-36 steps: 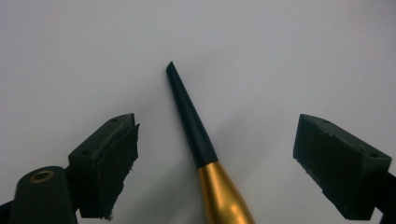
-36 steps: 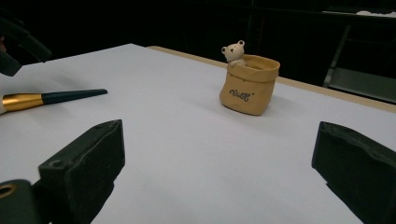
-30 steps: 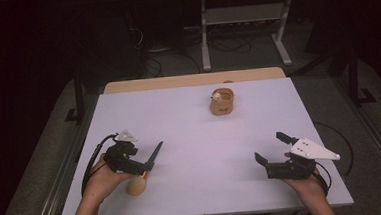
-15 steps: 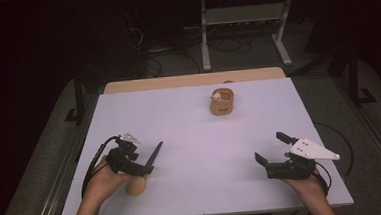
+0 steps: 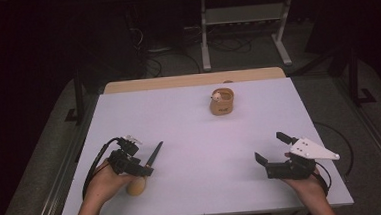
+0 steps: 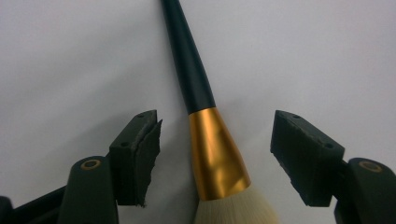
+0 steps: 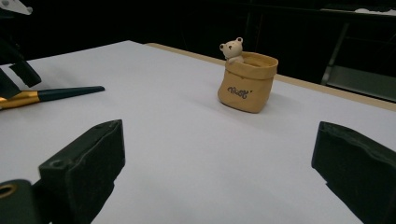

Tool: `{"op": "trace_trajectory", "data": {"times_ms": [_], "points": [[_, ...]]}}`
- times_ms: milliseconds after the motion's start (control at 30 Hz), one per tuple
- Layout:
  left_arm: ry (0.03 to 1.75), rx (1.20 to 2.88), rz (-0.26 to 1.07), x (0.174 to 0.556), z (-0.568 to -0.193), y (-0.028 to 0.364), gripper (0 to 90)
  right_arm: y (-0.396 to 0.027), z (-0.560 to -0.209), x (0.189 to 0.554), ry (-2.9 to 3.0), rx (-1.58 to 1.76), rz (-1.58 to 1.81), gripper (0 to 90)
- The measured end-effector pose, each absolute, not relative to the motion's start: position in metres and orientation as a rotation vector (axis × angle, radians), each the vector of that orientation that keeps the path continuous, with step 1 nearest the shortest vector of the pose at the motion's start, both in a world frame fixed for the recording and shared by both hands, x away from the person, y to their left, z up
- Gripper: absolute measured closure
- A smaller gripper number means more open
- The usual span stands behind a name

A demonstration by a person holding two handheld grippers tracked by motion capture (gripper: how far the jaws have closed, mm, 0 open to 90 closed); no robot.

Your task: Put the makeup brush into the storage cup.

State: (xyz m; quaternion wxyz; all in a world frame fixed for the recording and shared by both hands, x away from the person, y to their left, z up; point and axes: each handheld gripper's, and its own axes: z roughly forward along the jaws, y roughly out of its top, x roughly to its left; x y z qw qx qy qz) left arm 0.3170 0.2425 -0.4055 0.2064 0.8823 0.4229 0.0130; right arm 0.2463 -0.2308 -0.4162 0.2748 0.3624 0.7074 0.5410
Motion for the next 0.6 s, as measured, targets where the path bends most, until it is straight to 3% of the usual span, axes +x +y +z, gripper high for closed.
{"op": "trace_trajectory", "data": {"times_ms": [600], "points": [[1.189, 2.481, -0.003, 0.3183, -0.4106, 0.2427, 47.4, -0.2309, -0.4165, 0.2467, 1.904, 0.97, 1.445, 2.1]]}}
